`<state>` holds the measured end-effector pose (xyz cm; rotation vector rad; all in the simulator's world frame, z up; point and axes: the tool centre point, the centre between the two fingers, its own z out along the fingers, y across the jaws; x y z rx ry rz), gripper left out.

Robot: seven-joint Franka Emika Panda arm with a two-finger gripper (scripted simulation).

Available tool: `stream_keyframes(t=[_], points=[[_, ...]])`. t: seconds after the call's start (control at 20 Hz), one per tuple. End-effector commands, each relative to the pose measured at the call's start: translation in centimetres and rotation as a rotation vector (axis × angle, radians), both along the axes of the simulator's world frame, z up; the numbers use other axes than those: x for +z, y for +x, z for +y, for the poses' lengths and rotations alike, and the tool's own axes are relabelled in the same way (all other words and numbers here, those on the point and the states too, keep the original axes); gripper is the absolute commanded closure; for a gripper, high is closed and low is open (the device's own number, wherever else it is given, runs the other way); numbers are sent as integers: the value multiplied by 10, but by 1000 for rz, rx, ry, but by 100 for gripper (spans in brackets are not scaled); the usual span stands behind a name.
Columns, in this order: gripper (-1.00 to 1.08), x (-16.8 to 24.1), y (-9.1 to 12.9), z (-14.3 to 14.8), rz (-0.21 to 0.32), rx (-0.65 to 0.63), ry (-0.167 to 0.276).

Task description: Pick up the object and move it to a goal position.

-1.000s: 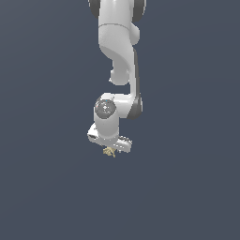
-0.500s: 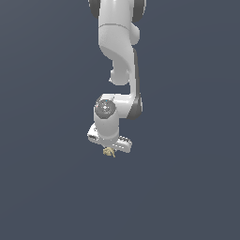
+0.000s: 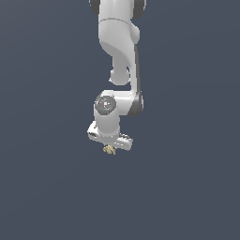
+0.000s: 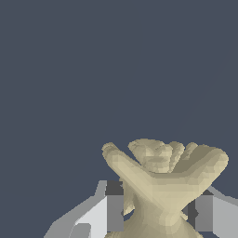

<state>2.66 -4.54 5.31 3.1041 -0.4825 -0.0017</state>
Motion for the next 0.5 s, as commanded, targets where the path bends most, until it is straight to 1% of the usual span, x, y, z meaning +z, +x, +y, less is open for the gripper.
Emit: stream_keyframes(t=[0.0, 0.25, 0.45], points=[[108, 10, -3, 2, -1, 0, 0], [108, 38, -12, 7, -1, 0, 0], [108, 70, -23, 12, -1, 0, 1]])
